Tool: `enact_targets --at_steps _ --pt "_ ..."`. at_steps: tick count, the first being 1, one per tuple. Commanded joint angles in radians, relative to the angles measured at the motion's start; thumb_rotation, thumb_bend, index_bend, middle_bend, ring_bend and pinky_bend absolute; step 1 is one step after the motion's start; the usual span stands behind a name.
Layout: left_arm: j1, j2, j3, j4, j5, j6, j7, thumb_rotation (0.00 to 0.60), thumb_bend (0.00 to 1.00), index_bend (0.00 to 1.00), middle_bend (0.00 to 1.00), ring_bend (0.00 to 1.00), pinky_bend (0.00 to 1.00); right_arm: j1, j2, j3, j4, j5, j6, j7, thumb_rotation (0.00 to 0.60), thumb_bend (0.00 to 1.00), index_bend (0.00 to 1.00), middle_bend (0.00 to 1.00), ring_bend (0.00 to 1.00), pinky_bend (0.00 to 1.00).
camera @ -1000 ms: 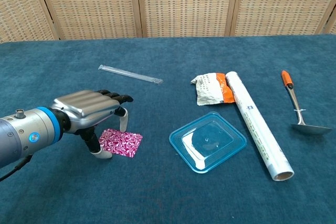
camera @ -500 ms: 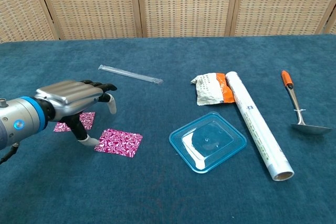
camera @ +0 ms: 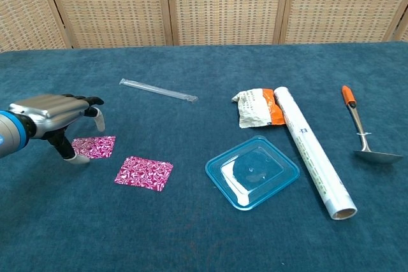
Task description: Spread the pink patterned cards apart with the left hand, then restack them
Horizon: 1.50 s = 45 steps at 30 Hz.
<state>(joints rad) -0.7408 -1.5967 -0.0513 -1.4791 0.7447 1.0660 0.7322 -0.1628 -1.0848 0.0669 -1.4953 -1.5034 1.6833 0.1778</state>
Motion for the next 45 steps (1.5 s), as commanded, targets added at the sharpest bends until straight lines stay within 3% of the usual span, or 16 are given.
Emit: enact_targets --at_steps 1,45 --pt "0.003 -0.001 0.000 0.005 -0.001 -0.007 -0.004 0.528 0.24 0.29 0.00 0.00 0.00 0.001 0.000 0.000 0.000 0.000 -0.001 -0.001 0.600 0.00 0.18 0.25 0.01 0.00" --pt "-0.001 -0.017 -0.026 0.034 -0.053 -0.040 0.011 0.529 0.30 0.34 0.00 0.00 0.00 -0.006 0.001 0.000 -0.001 0.009 0.007 -0.001 0.600 0.00 0.18 0.25 0.01 0.00"
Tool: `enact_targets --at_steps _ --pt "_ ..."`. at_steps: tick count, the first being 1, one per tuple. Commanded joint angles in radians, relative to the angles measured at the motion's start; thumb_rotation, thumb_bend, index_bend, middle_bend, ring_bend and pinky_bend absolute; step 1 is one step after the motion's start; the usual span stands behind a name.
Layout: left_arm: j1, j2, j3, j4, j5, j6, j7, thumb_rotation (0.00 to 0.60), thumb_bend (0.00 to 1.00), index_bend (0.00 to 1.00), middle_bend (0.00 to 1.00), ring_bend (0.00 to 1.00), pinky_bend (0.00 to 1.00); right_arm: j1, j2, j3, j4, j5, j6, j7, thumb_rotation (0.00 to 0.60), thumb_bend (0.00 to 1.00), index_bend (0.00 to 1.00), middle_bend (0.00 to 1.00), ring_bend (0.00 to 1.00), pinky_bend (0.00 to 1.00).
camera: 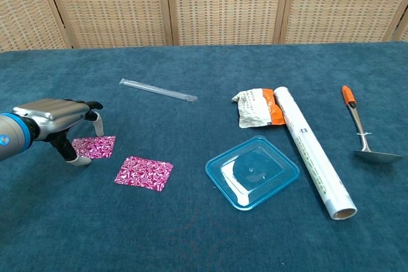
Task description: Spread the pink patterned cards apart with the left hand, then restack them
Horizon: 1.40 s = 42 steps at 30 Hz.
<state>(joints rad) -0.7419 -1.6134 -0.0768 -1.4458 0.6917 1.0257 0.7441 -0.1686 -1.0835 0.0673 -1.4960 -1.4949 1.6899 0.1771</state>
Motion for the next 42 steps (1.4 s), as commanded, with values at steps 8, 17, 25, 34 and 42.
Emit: enact_targets --at_steps 8,17,25,34,42 --pt "-0.001 -0.002 0.001 0.000 -0.004 -0.005 -0.002 0.529 0.32 0.36 0.00 0.00 0.00 -0.002 0.001 0.001 0.001 0.002 0.003 0.002 0.600 0.00 0.18 0.25 0.01 0.00" --pt "-0.001 0.000 -0.002 -0.004 -0.004 -0.013 -0.016 0.529 0.33 0.39 0.00 0.00 0.00 -0.002 0.001 0.002 0.001 0.002 0.003 0.003 0.600 0.00 0.18 0.25 0.01 0.00" --pt "-0.002 0.004 -0.002 -0.011 -0.005 -0.015 -0.021 0.529 0.34 0.41 0.00 0.00 0.00 -0.005 0.001 0.002 0.003 0.003 0.006 0.005 0.600 0.00 0.18 0.25 0.01 0.00" --pt "-0.001 0.008 -0.001 -0.019 0.001 -0.014 -0.030 0.527 0.35 0.42 0.00 0.00 0.00 -0.006 -0.001 0.003 0.006 0.004 0.009 0.009 0.600 0.00 0.18 0.25 0.01 0.00" --pt "-0.003 0.010 -0.001 -0.021 0.008 -0.013 -0.033 0.528 0.35 0.42 0.00 0.00 0.00 -0.006 -0.001 0.004 0.007 0.004 0.009 0.010 0.600 0.00 0.18 0.25 0.01 0.00"
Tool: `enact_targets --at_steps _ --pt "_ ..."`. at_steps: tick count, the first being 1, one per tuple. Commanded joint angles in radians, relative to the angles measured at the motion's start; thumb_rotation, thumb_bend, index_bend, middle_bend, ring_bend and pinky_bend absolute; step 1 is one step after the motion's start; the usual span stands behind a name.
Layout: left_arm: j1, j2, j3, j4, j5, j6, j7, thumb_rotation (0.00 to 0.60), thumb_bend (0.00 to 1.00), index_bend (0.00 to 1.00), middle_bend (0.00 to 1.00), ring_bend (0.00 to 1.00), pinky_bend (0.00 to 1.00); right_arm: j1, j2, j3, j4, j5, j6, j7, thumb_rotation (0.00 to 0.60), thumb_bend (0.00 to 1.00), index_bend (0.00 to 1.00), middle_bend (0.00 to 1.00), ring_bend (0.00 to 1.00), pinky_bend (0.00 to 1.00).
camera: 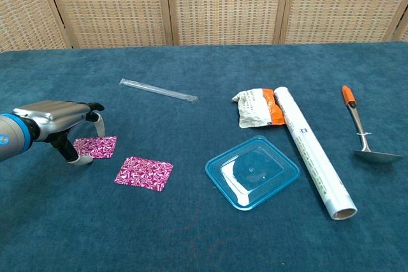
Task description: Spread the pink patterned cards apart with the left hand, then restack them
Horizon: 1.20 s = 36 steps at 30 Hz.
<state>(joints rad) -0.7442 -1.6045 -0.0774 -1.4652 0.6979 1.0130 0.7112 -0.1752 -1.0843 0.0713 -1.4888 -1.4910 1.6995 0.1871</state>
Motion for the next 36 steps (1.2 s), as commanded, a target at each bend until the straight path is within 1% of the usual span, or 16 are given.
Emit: enact_targets --at_steps 1,9,20,31,36 --pt "-0.002 0.004 -0.001 -0.005 0.004 -0.001 -0.001 0.529 0.35 0.42 0.00 0.00 0.00 0.000 0.000 0.000 0.000 0.000 -0.001 0.000 0.600 0.00 0.18 0.25 0.01 0.00" --pt "-0.005 0.026 -0.002 -0.043 0.037 0.006 -0.009 0.527 0.35 0.41 0.00 0.00 0.00 0.002 0.001 0.001 -0.003 -0.001 -0.001 -0.002 0.600 0.00 0.18 0.25 0.01 0.00" --pt "-0.017 0.060 0.010 -0.133 0.106 0.001 -0.019 0.528 0.35 0.41 0.00 0.00 0.00 -0.001 0.001 0.001 -0.005 -0.002 0.004 -0.005 0.600 0.00 0.18 0.25 0.01 0.00" --pt "-0.031 0.023 0.046 -0.174 0.194 -0.002 -0.005 0.525 0.35 0.41 0.00 0.00 0.00 -0.004 0.001 0.002 -0.005 0.001 0.006 -0.004 0.600 0.00 0.18 0.25 0.01 0.00" --pt "-0.043 0.001 0.051 -0.174 0.206 -0.001 0.019 0.526 0.34 0.41 0.00 0.00 0.00 -0.007 0.000 0.002 -0.002 0.002 0.009 0.000 0.600 0.00 0.18 0.25 0.01 0.00"
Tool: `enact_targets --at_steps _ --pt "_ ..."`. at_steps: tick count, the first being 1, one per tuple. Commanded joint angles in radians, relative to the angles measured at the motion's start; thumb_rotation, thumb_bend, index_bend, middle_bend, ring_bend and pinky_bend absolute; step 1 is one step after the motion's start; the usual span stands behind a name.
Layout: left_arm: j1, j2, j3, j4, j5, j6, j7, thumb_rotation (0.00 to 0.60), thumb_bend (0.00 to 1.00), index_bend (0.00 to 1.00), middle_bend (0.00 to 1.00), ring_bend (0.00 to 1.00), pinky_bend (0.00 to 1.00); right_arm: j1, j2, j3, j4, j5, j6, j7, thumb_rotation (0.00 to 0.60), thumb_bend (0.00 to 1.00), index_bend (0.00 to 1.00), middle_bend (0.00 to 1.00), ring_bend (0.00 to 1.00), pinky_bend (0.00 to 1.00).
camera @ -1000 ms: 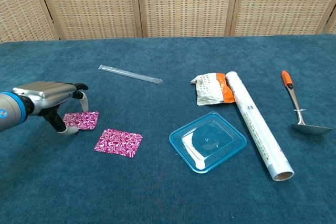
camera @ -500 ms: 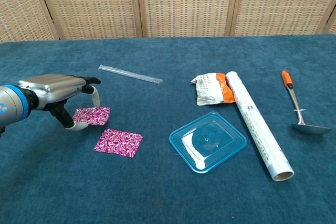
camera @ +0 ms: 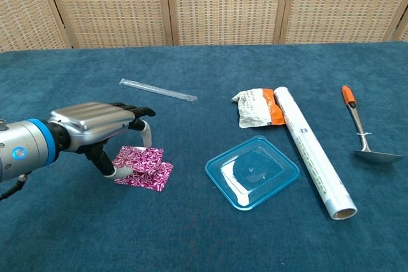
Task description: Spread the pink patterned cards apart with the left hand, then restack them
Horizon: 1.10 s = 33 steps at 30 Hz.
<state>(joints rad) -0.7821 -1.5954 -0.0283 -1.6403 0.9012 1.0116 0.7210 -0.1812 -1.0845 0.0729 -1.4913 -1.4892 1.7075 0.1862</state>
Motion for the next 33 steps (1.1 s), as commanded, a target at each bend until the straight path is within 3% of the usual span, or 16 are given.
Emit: enact_targets --at_steps 1,20,33 --pt "-0.008 -0.014 0.002 0.004 0.002 0.002 0.015 0.526 0.34 0.41 0.00 0.00 0.00 -0.002 0.000 0.000 0.001 0.001 0.002 0.002 0.600 0.00 0.18 0.25 0.01 0.00" --pt "-0.024 -0.057 0.001 0.029 -0.029 -0.003 0.043 0.526 0.32 0.40 0.00 0.00 0.00 -0.010 0.000 0.003 0.009 0.008 0.007 0.012 0.600 0.00 0.18 0.25 0.01 0.00" --pt "-0.024 -0.044 0.011 0.019 -0.038 0.006 0.055 0.524 0.30 0.29 0.00 0.00 0.00 -0.009 -0.003 0.006 0.011 0.006 0.009 0.012 0.600 0.00 0.18 0.26 0.01 0.00"
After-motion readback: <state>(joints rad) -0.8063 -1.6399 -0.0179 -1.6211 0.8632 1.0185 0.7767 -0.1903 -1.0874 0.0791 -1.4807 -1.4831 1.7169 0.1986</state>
